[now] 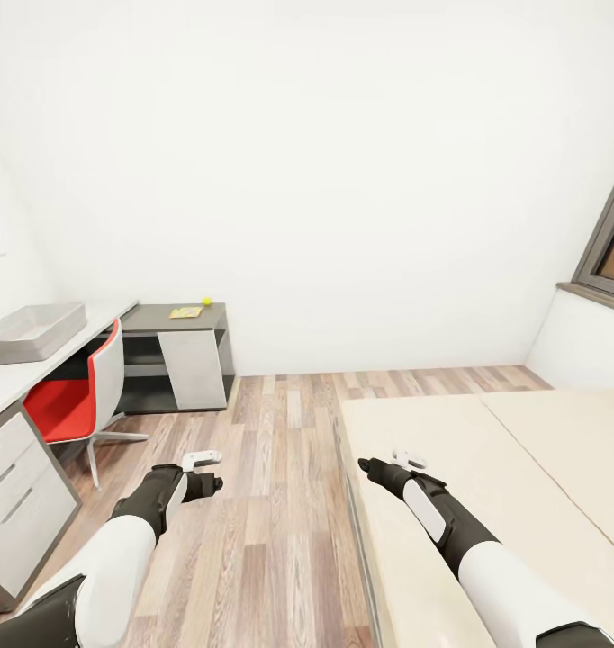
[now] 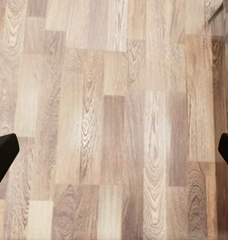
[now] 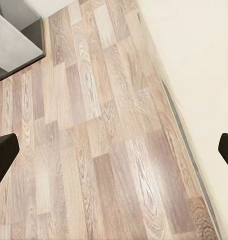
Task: Put all the toys in the child's room - the three board games (two on the bed and one on the table), the two jigsaw puzzles on the table, and the tennis ball on the table - inside the toy box on the table in the child's room.
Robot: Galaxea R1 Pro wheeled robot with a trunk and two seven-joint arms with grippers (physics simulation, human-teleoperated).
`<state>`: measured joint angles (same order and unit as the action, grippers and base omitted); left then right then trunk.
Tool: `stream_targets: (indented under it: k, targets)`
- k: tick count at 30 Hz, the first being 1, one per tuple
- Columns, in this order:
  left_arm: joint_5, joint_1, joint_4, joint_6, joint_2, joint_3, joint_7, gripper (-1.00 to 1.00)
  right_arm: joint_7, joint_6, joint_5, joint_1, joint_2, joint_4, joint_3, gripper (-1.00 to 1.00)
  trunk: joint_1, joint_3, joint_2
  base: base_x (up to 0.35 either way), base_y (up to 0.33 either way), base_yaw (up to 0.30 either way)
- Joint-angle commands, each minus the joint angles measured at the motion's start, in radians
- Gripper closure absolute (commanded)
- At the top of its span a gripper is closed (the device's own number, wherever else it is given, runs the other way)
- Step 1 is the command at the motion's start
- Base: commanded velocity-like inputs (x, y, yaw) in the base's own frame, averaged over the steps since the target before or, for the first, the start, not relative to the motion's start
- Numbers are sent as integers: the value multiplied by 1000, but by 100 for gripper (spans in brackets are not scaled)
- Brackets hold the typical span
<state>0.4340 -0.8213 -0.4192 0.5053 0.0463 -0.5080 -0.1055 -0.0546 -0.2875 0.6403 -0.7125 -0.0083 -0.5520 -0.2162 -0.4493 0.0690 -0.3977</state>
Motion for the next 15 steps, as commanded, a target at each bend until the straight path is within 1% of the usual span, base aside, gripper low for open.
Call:
stream_targets:
  k: [1,10,15]
  targets:
    - [11,-1,-3,5,1,-7,-8,-100,-6,-3,6,-1,-1,-2,-5,-100,-1,2,-2,0,0,0]
    - [10,-1,-3,5,1,-7,-8,-100,-6,-4,6,-1,-1,-2,-5,-100,-1,2,-2,-2,0,0]
    - [10,-1,-3,5,1,-7,-8,-100,-6,-4,6,-1,-1,-2,-5,-100,-1,2,-2,-43,0,0]
